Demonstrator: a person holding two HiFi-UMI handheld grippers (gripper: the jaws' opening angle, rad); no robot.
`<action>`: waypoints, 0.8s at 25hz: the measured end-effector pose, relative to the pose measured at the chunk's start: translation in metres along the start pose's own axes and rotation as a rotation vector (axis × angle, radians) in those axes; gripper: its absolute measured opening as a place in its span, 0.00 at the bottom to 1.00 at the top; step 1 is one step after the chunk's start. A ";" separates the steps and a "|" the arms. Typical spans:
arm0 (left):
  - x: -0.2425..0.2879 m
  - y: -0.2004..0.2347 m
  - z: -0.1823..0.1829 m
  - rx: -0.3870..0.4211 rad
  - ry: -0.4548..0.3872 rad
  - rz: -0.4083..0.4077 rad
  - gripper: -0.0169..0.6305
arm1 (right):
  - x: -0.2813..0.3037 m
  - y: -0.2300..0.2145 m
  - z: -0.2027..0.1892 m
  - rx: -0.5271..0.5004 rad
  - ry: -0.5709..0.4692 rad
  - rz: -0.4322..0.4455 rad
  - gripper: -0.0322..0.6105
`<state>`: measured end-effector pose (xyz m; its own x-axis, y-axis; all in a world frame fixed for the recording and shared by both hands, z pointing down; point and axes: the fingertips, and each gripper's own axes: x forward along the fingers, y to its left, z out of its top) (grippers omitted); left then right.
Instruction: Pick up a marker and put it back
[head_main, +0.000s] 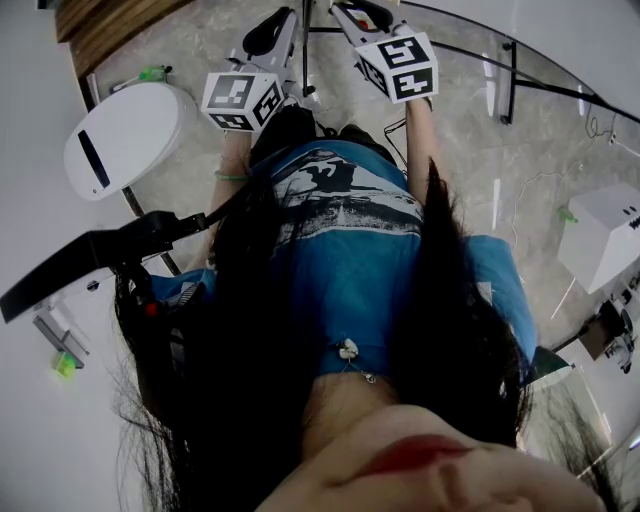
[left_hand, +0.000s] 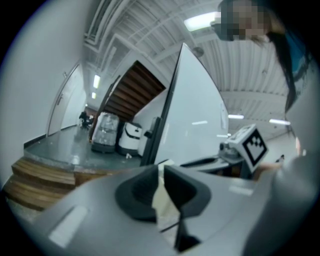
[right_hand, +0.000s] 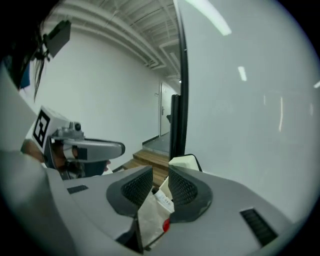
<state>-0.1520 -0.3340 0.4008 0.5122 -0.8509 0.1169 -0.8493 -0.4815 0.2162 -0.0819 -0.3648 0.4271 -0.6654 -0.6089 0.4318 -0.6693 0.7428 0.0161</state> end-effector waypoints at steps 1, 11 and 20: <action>0.000 0.000 0.000 0.002 0.001 -0.002 0.06 | -0.003 -0.001 0.003 0.056 -0.034 0.010 0.20; -0.003 0.007 -0.002 0.011 0.009 0.013 0.06 | -0.014 0.001 0.023 0.365 -0.220 0.068 0.15; -0.028 -0.119 -0.040 -0.004 0.022 0.092 0.06 | -0.121 0.012 -0.027 0.373 -0.222 0.175 0.07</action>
<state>-0.0603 -0.2450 0.4109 0.4346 -0.8868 0.1573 -0.8924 -0.4006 0.2075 -0.0003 -0.2744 0.3993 -0.8061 -0.5586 0.1955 -0.5871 0.7134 -0.3826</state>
